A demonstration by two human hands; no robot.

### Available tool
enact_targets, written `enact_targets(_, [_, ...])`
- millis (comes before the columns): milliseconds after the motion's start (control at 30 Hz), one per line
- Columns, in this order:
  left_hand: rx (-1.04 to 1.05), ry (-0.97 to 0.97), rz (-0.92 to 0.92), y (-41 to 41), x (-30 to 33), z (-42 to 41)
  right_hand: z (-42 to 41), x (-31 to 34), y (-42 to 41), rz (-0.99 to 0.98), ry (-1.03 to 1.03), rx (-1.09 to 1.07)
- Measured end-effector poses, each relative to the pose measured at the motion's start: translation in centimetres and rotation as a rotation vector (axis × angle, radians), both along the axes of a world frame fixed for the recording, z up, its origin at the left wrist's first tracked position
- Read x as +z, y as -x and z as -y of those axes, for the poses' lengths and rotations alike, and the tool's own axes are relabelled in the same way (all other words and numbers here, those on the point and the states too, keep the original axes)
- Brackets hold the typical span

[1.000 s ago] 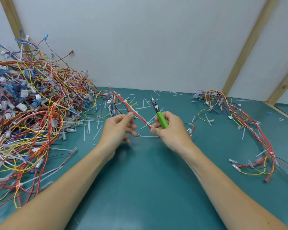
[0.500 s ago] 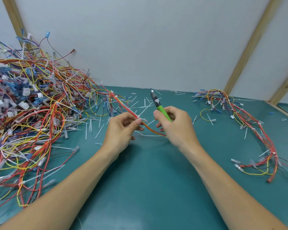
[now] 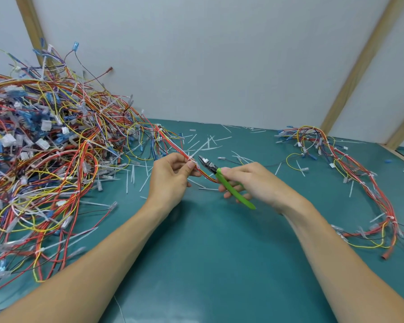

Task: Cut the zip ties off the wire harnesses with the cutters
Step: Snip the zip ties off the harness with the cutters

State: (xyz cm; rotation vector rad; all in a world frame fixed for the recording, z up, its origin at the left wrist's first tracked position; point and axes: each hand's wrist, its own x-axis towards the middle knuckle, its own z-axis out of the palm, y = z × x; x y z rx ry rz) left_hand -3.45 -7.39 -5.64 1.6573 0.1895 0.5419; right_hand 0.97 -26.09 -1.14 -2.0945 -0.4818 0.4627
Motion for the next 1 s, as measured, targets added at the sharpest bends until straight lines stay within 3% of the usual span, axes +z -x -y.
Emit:
enact_targets(433, [-0.009,0.009,-0.011,0.20,0.36,0.13,0.09,-0.46,-0.39,-0.093,-0.157,-0.002])
enact_targets(767, [-0.053,-0.027,-0.016,0.44,0.55,0.39,0.07,-0.49,-0.37,-0.044,-0.150,-0.011])
enact_targets(1000, [-0.078,-0.014,-0.019,0.56,0.36,0.53,-0.19,-0.71,-0.09,0.099,-0.152,-0.042])
